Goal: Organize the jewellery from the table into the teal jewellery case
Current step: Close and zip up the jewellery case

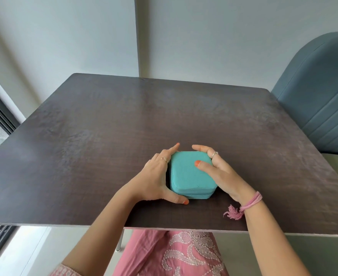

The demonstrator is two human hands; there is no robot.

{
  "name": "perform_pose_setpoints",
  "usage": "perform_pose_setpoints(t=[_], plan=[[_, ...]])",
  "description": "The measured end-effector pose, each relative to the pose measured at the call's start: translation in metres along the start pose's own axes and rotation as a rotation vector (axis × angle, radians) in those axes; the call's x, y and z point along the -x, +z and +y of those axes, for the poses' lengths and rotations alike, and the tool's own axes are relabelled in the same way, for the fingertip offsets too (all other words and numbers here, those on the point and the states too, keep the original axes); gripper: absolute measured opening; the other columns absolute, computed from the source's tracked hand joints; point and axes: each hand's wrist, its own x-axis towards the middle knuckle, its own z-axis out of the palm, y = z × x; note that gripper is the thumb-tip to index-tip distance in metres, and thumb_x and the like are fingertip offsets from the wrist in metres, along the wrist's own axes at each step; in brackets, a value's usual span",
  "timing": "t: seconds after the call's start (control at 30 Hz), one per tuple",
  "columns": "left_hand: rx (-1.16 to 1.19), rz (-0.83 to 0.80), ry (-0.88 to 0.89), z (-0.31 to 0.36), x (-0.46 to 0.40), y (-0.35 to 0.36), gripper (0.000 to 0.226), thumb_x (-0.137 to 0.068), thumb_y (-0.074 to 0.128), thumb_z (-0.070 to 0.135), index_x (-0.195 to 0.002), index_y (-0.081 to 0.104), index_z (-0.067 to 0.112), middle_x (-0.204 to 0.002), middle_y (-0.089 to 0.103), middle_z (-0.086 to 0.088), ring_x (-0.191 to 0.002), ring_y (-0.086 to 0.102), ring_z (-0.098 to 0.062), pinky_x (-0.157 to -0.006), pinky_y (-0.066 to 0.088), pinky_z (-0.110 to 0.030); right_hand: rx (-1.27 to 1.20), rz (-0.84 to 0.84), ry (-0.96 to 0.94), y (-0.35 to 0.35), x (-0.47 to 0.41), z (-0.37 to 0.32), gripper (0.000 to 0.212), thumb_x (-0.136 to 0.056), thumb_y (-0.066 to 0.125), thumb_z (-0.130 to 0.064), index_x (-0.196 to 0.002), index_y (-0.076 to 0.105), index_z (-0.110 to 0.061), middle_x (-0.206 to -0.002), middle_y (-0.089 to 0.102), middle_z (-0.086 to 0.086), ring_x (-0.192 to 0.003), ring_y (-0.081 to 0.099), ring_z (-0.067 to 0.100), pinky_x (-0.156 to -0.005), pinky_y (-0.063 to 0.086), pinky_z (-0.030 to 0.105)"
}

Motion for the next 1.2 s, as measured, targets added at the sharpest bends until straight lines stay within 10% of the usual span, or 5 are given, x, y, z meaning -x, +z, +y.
perform_pose_setpoints(t=[0.2, 0.33, 0.43, 0.7, 1.2], plan=[[0.036, -0.193, -0.07, -0.006, -0.005, -0.013, 0.138, -0.053, 0.088, 0.049, -0.149, -0.01, 0.034, -0.139, 0.02, 0.018, -0.135, 0.021, -0.005, -0.115, 0.019, -0.025, 0.299, -0.183, -0.05, -0.009, 0.01, 0.008, 0.122, -0.05, 0.078, -0.067, -0.145, 0.003, -0.048, -0.145, 0.014, -0.026, -0.133, 0.026, -0.005, -0.107, 0.03, 0.019], [0.113, -0.371, -0.086, -0.017, -0.014, -0.039, 0.107, -0.075, 0.078, 0.009, -0.152, 0.004, 0.024, -0.143, 0.034, 0.011, -0.13, 0.034, 0.002, -0.101, 0.034, -0.009, 0.334, -0.187, -0.063, -0.011, 0.011, 0.008, 0.122, -0.055, 0.086, -0.049, -0.143, 0.002, -0.051, -0.143, 0.015, -0.027, -0.132, 0.024, -0.009, -0.107, 0.027, 0.016], [0.225, -0.411, -0.072, -0.024, -0.026, -0.052, 0.078, -0.084, 0.05, -0.014, -0.148, 0.022, 0.021, -0.139, 0.047, 0.005, -0.129, 0.044, -0.005, -0.102, 0.044, -0.026, 0.328, -0.169, -0.067, -0.01, 0.012, 0.009, 0.118, -0.057, 0.087, -0.046, -0.142, 0.005, -0.053, -0.142, 0.018, -0.026, -0.13, 0.026, -0.01, -0.105, 0.029, 0.014], [0.032, -0.377, 0.054, -0.02, -0.059, -0.054, 0.04, -0.098, 0.046, 0.005, -0.132, 0.051, 0.026, -0.119, 0.058, 0.017, -0.098, 0.059, -0.005, -0.073, 0.047, -0.014, 0.325, -0.152, -0.071, -0.009, 0.012, 0.011, 0.114, -0.061, 0.086, -0.043, -0.141, 0.006, -0.053, -0.14, 0.02, -0.026, -0.128, 0.029, -0.009, -0.104, 0.032, 0.015], [-0.416, -0.247, 0.328, -0.024, -0.065, -0.062, 0.027, -0.093, 0.049, 0.001, -0.11, 0.066, 0.012, -0.103, 0.058, 0.0, -0.091, 0.061, -0.018, -0.085, 0.048, -0.028, 0.315, -0.145, -0.067, -0.007, 0.012, 0.011, 0.11, -0.065, 0.085, -0.037, -0.141, 0.007, -0.05, -0.14, 0.019, -0.025, -0.128, 0.03, -0.006, -0.105, 0.032, 0.017]])
